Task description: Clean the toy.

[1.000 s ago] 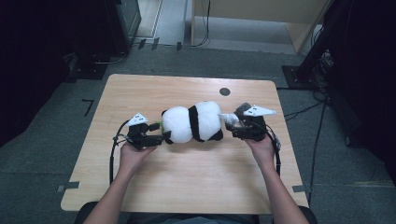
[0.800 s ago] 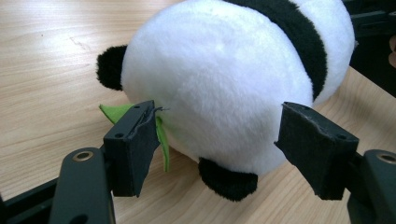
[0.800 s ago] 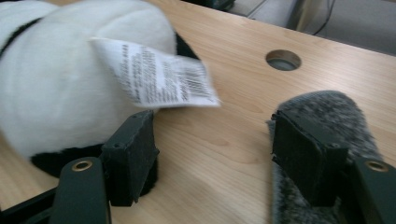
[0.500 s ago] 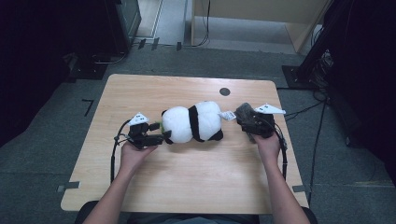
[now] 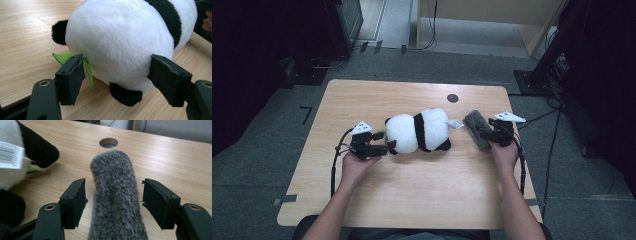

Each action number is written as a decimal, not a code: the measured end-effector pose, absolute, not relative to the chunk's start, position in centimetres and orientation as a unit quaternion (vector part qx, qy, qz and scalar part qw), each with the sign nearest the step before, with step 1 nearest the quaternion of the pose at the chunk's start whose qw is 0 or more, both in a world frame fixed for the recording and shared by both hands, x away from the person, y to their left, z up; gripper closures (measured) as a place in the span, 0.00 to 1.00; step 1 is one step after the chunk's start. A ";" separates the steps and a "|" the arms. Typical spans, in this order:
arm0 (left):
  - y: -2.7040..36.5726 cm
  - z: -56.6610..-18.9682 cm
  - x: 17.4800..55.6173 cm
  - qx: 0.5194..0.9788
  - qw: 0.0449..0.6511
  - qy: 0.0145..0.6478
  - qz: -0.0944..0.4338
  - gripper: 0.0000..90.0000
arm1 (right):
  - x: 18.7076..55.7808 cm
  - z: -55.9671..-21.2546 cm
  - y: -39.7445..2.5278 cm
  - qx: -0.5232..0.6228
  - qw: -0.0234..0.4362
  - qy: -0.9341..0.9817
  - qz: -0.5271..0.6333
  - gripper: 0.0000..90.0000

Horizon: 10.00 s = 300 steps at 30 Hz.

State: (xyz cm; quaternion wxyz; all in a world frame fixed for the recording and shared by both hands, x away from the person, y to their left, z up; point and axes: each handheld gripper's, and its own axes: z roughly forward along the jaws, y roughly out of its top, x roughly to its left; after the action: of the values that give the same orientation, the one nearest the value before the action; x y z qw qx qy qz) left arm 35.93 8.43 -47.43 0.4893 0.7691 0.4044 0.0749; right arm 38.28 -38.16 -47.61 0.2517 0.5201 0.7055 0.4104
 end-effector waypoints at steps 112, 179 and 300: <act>5.6 -49.0 37.7 0.768 0.504 0.388 0.082 0.19 | 42.1 -41.5 -25.8 0.404 0.105 0.801 0.430 0.84; 7.2 -48.2 37.5 0.777 0.489 0.391 0.056 0.55 | 49.4 -40.1 -21.2 0.409 0.063 0.854 0.314 0.83; 7.9 -48.6 37.6 0.776 0.495 0.389 0.042 0.51 | 43.6 -37.1 -14.5 0.323 0.079 0.854 0.399 0.83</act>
State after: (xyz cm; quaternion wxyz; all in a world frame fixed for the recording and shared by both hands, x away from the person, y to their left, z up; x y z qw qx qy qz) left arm 37.57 7.89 -48.61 0.4946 0.7762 0.3888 0.0424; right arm 43.58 -14.47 -37.07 0.0787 0.3232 0.8544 0.3993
